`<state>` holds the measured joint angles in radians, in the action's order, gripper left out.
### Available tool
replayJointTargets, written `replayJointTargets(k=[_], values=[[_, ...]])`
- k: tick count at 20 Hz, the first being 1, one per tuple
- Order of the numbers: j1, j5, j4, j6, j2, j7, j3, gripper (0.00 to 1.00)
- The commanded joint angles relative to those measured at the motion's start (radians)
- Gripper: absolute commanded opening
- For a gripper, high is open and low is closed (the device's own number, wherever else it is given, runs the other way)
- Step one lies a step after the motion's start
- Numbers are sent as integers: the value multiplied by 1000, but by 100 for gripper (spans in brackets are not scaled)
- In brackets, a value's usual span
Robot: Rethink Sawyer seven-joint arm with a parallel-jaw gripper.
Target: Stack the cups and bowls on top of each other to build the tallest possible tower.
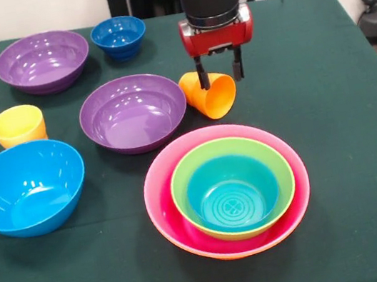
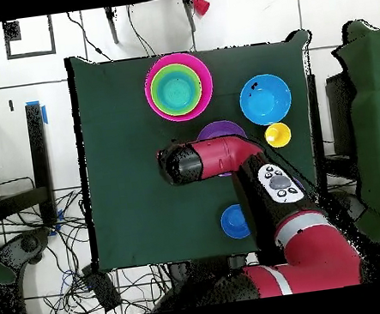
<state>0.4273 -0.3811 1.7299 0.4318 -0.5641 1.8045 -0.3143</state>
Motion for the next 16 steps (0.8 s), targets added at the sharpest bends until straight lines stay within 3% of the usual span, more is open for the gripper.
replayJointTargets(k=[1,6,9,16], values=[[-50,-104,12,-17,6,7,32,100],[-78,-127,-3,-22,-4,16,66,100],[-135,-189,-43,-4,-22,20,138,100],[-208,-216,-94,-33,20,89,217,100]])
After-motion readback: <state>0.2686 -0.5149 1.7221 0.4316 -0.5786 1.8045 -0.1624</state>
